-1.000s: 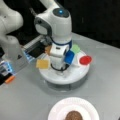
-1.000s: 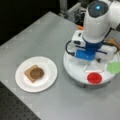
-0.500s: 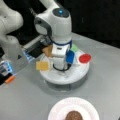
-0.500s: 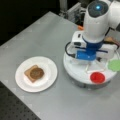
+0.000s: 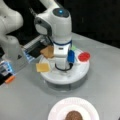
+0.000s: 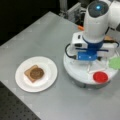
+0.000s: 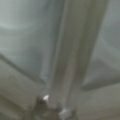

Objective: Ingredient selection for cheeseburger or sandwich

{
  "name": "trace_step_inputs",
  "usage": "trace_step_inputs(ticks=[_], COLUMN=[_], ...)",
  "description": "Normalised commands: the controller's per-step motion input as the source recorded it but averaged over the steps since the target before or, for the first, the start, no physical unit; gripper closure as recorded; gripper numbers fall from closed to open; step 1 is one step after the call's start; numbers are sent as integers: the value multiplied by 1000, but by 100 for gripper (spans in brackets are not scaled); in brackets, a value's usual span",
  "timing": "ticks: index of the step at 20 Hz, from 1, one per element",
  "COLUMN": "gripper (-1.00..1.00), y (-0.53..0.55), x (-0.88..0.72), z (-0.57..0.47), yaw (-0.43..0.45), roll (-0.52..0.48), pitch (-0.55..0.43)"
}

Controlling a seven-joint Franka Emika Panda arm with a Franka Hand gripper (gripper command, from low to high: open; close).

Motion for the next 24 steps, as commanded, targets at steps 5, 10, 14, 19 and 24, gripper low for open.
trace_step_inputs(ticks=[5,10,14,19,24], gripper=[-100,-100,-100,-100,-100], y=[-42,-44,-34,-33,-46], x=[-180,-142,-102,-73,-65], z=[-30,-25,-9,3,4], yaw=[234,238,256,255,221], roll=[148,140,126,129,120], pitch=[-115,-106,-113,-103,-98])
